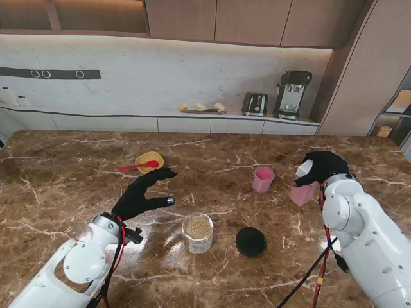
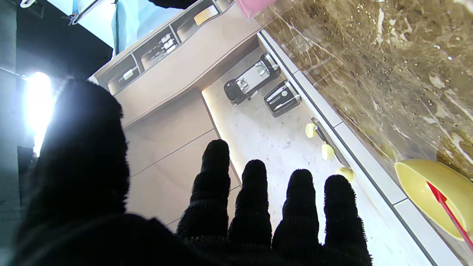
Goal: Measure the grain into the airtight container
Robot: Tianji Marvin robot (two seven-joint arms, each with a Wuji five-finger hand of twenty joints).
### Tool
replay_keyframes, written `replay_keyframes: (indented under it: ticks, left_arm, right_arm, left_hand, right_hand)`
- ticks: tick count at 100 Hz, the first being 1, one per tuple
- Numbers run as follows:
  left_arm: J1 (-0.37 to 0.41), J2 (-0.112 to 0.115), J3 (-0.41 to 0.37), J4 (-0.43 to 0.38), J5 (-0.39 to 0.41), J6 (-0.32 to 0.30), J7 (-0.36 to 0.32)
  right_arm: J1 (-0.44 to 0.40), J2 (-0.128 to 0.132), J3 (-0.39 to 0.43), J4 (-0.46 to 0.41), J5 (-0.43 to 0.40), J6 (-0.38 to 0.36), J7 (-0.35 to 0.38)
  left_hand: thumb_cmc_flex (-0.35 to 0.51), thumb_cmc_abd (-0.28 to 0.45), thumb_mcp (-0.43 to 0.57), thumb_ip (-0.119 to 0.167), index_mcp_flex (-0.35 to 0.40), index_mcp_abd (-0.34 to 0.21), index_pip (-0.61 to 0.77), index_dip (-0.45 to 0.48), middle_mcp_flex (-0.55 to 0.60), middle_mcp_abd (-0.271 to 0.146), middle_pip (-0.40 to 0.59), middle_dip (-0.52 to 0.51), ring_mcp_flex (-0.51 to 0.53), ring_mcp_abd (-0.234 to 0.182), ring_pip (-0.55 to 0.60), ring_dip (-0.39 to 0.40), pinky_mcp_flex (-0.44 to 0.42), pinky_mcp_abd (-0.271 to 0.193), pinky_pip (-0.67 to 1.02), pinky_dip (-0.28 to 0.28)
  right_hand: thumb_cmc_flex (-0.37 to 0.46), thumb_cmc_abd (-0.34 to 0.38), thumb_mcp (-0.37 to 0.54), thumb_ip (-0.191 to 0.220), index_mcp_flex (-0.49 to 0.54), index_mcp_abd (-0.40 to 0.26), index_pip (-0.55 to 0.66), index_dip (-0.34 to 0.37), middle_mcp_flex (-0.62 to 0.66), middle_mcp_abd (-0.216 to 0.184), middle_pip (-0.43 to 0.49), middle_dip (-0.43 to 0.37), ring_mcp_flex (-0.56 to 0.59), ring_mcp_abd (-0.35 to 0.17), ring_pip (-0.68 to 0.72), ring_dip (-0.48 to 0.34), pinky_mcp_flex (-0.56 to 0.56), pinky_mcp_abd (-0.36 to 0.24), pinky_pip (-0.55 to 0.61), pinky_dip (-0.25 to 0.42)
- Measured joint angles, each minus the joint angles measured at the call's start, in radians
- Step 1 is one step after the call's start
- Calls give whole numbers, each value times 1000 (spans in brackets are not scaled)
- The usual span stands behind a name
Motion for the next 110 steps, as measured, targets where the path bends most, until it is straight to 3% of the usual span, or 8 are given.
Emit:
replay_keyframes:
  ticks: [38,49,59,64,68,76,110]
  left_arm:
    - [-3,-3,7,4,2,7,5]
    - [-7,-3,11,7,0,7,3]
    - [-8,-3,12,7,-1,7,2]
    - [-8,-3,13,8,-3,7,2]
    - [-8,-3,13,8,-4,8,2]
    - [-8,-3,14,8,-5,10,2]
    - [-8,-5,21,18,-10,11,9]
  right_arm:
    - [43,-9,-45,99,18,-3,-33]
    - [45,-8,-50,109,14,-9,-29]
    - [45,-8,-50,109,12,-13,-22]
    - [45,-7,-49,108,11,-15,-18]
    - [44,-7,-48,107,8,-17,-15]
    - [41,-6,-45,105,7,-22,-10]
    - [23,2,-23,89,-6,-70,30]
  left_hand:
    - [11,0,0,0,0,0,0,0,0,0,0,0,0,-10,0,0,0,0,1,0]
    - [11,0,0,0,0,0,0,0,0,0,0,0,0,-10,0,0,-1,0,1,0]
    - [11,0,0,0,0,0,0,0,0,0,0,0,0,-10,0,0,-6,0,1,0]
    - [11,0,0,0,0,0,0,0,0,0,0,0,0,-10,0,0,-7,0,1,0]
    - [11,0,0,0,0,0,0,0,0,0,0,0,0,-11,0,0,-8,0,1,0]
    - [11,0,0,0,0,0,0,0,0,0,0,0,0,-11,0,0,-8,0,1,0]
    - [11,16,-11,0,0,0,0,0,0,0,0,0,0,-11,0,0,-10,0,1,0]
  right_hand:
    - [0,47,0,0,-30,-23,13,0,-42,1,0,0,-27,-9,-10,0,-87,1,-50,0]
    - [-9,73,25,-1,-61,-38,25,21,-106,-23,21,-7,-58,-20,-30,0,-149,-4,-98,-1]
    - [-27,98,82,3,-62,-38,-62,99,-164,-30,57,-107,-106,-39,-46,1,-240,-6,-157,33]
    - [-38,105,111,48,-72,-38,-108,124,-197,-42,58,-141,-146,-51,-62,2,-287,-7,-182,35]
    - [-38,116,124,61,-91,-38,-140,136,-229,-56,53,-154,-179,-66,-72,2,-322,-7,-205,40]
    - [-39,138,161,89,-124,-23,-212,137,-318,-92,6,-188,-243,-107,-130,-21,-400,-7,-256,46]
    - [-99,181,199,115,-213,7,-338,88,-441,-98,-56,-258,-376,-117,-195,-55,-527,-4,-358,60]
